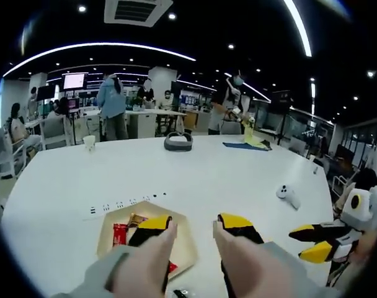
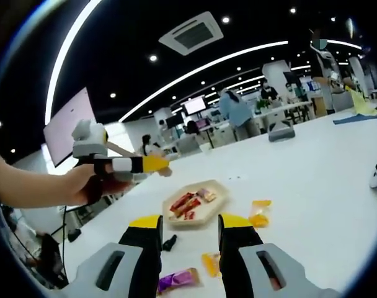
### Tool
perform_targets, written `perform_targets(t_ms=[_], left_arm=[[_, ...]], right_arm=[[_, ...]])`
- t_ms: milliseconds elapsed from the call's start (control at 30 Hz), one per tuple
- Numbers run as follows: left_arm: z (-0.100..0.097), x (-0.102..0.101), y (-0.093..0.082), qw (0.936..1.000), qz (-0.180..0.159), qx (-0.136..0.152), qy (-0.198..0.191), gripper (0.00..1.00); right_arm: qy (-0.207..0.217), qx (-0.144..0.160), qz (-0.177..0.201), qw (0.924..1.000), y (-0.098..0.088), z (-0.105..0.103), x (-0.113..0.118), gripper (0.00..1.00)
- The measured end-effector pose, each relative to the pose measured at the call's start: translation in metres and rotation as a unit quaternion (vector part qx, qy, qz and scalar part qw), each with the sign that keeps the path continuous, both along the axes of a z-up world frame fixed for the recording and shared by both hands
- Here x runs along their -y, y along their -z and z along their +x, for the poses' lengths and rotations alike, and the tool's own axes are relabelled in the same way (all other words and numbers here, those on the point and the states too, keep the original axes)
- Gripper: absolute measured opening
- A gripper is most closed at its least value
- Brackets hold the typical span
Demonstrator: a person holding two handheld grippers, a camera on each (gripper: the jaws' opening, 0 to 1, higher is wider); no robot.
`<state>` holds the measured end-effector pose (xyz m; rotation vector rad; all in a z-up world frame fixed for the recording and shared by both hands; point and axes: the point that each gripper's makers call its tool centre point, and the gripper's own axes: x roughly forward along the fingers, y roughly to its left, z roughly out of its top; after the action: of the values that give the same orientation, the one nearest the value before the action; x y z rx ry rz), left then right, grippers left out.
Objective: Place the target food into the container with the food tongs after gripping and lifting it, then release it inside without dropping or visibly crushing the food.
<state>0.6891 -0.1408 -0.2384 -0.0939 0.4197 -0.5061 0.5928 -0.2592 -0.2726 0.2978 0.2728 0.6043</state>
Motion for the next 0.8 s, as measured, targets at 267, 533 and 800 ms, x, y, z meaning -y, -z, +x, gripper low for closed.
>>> perform_targets(t_ms=[267,533,800], left_arm=[[-0.002,0.005,-0.005,1.0000,-0.002,0.003,0.006,0.28],[-0.006,0.009,0.000,0.9999,0.009,0.005,0.012,0.28],[-0.014,0.008,0.002,0.9999,0.010,0.003,0.009,0.28]], right_arm=[[0.006,-0.003,0.001,1.0000,0.001,-0.001,0.004,0.35],[0.006,-0.009,-0.001,0.9999,0.006,0.002,0.007,0.35],[-0.006,-0.019,0.005,0.9998,0.012,-0.002,-0.002,0.35]])
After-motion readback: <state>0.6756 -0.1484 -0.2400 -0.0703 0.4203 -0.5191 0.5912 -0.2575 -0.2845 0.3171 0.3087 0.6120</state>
